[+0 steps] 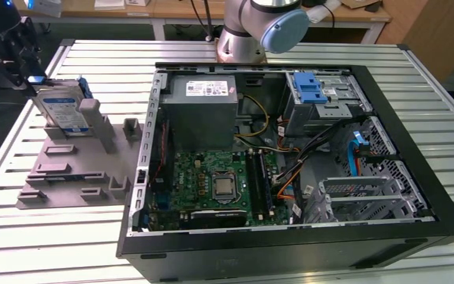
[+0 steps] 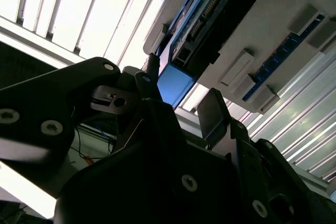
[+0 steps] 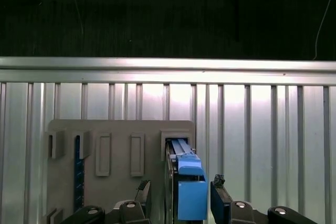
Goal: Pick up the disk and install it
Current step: 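Pick up the disk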
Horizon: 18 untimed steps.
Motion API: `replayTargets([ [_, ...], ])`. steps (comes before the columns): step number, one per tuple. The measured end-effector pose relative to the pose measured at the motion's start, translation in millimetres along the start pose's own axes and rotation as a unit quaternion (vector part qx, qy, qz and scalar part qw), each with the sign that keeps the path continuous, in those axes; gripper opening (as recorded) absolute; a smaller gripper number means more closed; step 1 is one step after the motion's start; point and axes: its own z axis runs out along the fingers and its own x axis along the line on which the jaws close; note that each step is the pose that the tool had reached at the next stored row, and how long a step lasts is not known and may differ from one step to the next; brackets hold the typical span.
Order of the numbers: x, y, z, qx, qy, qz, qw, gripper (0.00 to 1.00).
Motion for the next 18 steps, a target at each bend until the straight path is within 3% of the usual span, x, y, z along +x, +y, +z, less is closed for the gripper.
replayTargets([
  [17, -5.4, 2.0, 15.9, 0.0005, 0.0000, 0.001, 1.0000, 0.55],
  [18, -5.3, 2.1, 16.9, 0.0005, 0.0000, 0.001, 1.0000, 0.48],
])
